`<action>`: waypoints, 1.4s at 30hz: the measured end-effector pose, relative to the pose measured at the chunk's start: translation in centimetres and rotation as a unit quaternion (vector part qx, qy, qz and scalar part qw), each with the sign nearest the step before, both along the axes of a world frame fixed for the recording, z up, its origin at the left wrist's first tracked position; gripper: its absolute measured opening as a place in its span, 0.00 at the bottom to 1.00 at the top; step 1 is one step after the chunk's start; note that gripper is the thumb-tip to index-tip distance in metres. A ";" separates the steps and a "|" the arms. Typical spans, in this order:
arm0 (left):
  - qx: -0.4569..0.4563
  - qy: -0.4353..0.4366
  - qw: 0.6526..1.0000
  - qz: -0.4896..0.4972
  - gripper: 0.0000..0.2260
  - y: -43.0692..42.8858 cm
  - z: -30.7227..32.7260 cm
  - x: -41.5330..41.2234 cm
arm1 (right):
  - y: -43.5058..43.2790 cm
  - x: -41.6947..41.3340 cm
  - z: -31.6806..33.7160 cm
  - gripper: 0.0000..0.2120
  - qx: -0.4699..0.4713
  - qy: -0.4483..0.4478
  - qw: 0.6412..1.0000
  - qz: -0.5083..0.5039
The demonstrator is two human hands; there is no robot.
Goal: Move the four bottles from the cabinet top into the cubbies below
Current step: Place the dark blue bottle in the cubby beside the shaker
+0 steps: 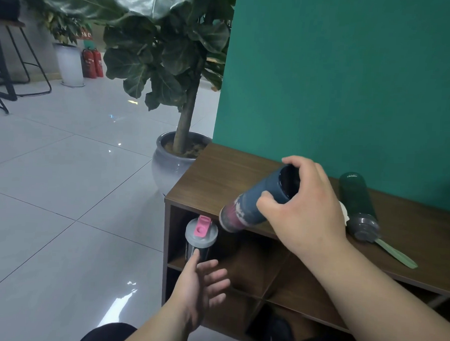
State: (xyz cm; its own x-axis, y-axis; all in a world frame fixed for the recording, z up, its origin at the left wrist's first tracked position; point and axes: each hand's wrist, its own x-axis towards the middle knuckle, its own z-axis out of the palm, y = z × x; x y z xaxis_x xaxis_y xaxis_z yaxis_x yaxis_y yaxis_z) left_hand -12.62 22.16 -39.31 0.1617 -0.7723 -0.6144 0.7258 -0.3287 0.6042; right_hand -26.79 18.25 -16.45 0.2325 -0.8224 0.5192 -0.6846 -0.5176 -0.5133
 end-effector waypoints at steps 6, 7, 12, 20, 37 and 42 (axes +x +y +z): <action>-0.031 0.045 0.998 -0.018 0.29 0.0 0.3 -0.9 | 1.2 -0.3 -1.9 0.29 0.028 0.063 0.997 0.042; -0.036 0.052 0.998 -0.022 0.29 -0.1 0.0 -1.0 | 1.1 -0.4 -2.6 0.29 0.038 0.080 0.995 0.043; -0.012 0.068 0.997 -0.040 0.37 -0.9 -1.9 -1.6 | 0.7 -0.4 -7.1 0.36 0.106 0.132 0.984 0.056; 0.045 0.084 0.995 -0.009 0.39 -3.2 -6.0 -2.5 | -0.2 -0.6 -16.3 0.35 0.310 -0.042 0.948 0.057; 0.083 0.157 0.984 0.021 0.43 -8.3 -8.6 -2.9 | -7.8 0.7 -23.7 0.43 0.346 -0.101 0.932 -0.028; 0.082 0.156 0.984 -0.001 0.41 -9.1 -7.4 -3.6 | -9.2 0.9 -24.5 0.47 0.358 -0.114 0.925 -0.048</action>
State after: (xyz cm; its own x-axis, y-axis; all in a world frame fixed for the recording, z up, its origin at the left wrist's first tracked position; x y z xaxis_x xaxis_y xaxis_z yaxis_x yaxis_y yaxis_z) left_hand -16.19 13.09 -46.71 -0.0555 -0.6589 -0.7502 0.8671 -0.4043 0.2909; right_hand -25.92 9.06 -40.92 0.0923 -0.9858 -0.1404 -0.5414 0.0687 -0.8380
